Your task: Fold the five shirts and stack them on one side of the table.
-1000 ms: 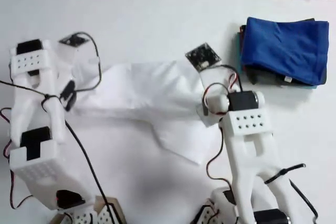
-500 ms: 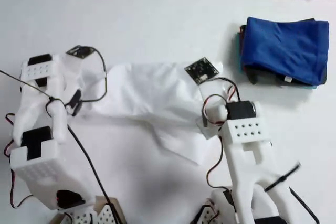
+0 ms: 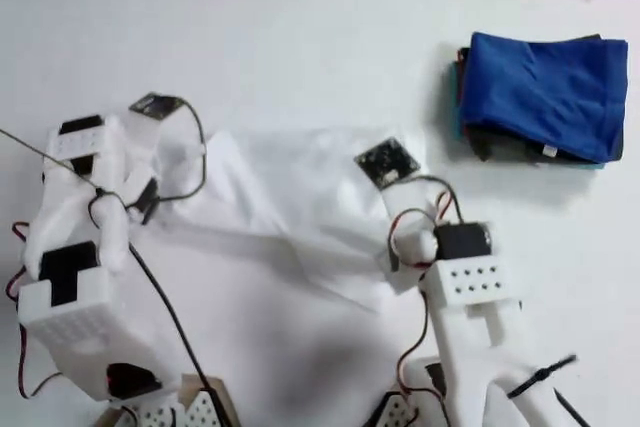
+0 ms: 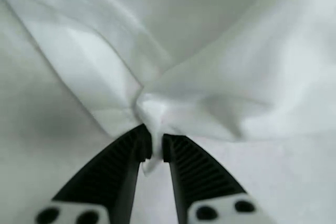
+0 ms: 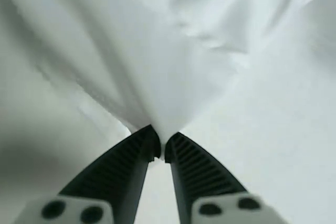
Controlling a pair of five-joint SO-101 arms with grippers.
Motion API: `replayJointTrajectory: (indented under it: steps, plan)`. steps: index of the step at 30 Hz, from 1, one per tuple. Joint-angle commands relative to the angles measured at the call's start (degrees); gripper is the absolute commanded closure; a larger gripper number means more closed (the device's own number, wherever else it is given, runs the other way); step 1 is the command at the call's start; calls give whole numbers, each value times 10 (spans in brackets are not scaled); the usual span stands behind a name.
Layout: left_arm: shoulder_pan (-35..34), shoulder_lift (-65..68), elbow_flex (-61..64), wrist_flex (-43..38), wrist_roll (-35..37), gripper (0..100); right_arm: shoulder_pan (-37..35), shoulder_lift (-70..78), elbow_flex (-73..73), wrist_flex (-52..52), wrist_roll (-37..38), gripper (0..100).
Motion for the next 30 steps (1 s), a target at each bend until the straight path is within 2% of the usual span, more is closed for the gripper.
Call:
replayJointTrajectory:
  steps: [1,6,8,12,18,20,23,27,28,30]
  plan:
    - [4,-4,-7,-10,2,973,-3,2,27,-55,6,974]
    - [3,-9,-7,-4,2,972,-3,12,20,-23,6,811]
    - [2,-9,-15,6,2,972,-3,3,-6,9,6,779]
    - [2,-9,-76,71,2,963,-3,-29,-91,80,6,812]
    - [-25,-6,-206,173,-4,790,-3,-46,-189,107,6,818]
    - [-35,-4,-248,192,-4,772,-3,-35,-201,86,2,819]
    - [-40,-4,-304,207,-4,775,-2,0,-207,35,1,845]
    - [-31,-3,-341,202,2,785,-2,80,-208,-51,-4,955]
    - [-21,-3,-342,201,2,819,-2,104,-210,-73,-18,985]
    - [10,0,-339,184,12,962,-10,160,-236,-100,-42,971]
